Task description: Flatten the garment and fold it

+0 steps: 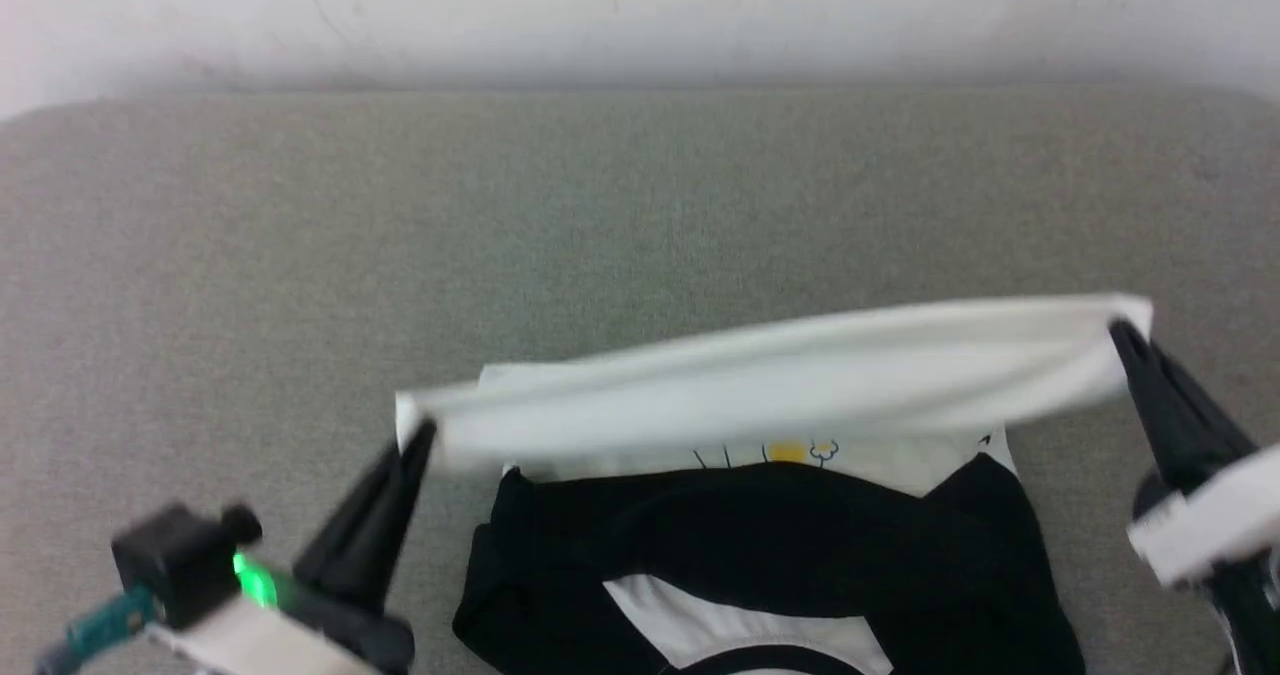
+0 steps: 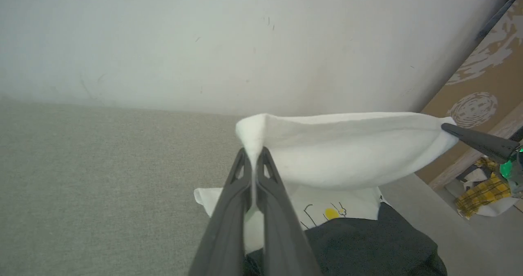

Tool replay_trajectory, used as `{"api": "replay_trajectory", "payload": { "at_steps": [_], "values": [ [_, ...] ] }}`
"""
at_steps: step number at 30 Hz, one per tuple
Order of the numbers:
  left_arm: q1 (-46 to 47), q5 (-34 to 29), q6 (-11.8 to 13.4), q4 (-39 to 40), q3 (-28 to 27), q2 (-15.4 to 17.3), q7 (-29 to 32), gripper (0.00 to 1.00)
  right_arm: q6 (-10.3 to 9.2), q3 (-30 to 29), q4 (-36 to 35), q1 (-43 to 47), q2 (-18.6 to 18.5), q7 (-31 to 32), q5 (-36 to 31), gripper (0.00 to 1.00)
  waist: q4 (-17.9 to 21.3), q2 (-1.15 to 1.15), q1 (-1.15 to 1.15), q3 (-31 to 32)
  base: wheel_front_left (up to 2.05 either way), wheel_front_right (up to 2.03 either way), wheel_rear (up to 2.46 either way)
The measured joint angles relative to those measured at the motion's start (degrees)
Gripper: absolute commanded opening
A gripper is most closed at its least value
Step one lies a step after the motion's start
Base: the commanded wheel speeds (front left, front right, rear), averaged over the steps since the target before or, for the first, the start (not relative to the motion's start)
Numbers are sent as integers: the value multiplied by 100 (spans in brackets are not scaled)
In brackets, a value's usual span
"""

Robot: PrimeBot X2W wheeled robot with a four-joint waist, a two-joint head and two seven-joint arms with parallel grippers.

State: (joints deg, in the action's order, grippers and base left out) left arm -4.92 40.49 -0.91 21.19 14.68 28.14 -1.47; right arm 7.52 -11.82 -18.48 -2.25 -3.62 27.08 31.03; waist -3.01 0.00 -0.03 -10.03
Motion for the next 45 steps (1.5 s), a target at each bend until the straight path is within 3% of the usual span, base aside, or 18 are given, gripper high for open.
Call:
{"api": "replay_trajectory", "payload": {
  "at_steps": [5, 11, 19, 24, 25, 26, 27, 28, 29, 35, 40, 45],
  "values": [
    [-982, 346, -1, 191, 103, 14, 41, 0, 1, -259, -107, 1035, 53, -159, 448, 0, -18, 0, 1, 401, 0, 0, 0],
    [-1489, 594, -63, 121, 439, -3, 218, 0, 0, -42, 78, 1893, 58, -385, 699, 0, -20, 0, 2, 727, 0, 0, 0],
    [-1750, 856, -101, -598, 970, -71, 773, 0, 0, 198, 258, 2421, 62, -80, 397, 0, 79, 0, 2, 950, 0, 0, 0],
    [-1730, 780, -105, -1010, 1015, -58, 794, 0, 0, 134, 391, 2471, 59, 77, 8, 0, 81, 0, 2, 971, 0, 0, 0],
    [-1722, 757, -108, -1083, 1027, -57, 794, 0, 0, 130, 422, 2479, 59, 136, -74, 24, 73, 0, 3, 968, 0, 0, 0],
    [-1700, 716, -109, -1154, 1048, -55, 797, 26, 0, 132, 452, 2487, 60, 183, -142, 67, 66, 0, 3, 966, 0, 0, 0],
    [-1674, 676, -109, -1215, 1062, -55, 799, 45, 0, 129, 475, 2486, 62, 209, -170, 100, 60, 0, 3, 964, 0, 0, 0],
    [-1644, 642, -109, -1271, 1070, -57, 797, 83, 0, 113, 494, 2486, 62, 213, -175, 100, 55, 0, 3, 964, 0, 0, 0],
    [-1606, 620, -109, -1315, 1080, -59, 793, 100, 0, 101, 512, 2486, 59, 214, -176, 100, 50, 0, 3, 966, 0, 0, 0],
    [-1540, 714, -90, -1270, 972, -172, 675, 100, 0, 99, 485, 2464, 62, 204, -49, 100, 43, 0, 3, 983, 0, 0, 0],
    [-1540, 882, 69, -784, 481, -246, 205, 100, 0, -158, 219, 2388, 64, 155, 21, 100, 32, 0, 3, 964, 0, 0, 0],
    [-1319, 112, 595, -439, -101, -342, -869, 100, 0, -571, 170, 2100, 59, -162, -358, 100, -1, 0, 3, 856, 0, 0, 0]
  ]
}}
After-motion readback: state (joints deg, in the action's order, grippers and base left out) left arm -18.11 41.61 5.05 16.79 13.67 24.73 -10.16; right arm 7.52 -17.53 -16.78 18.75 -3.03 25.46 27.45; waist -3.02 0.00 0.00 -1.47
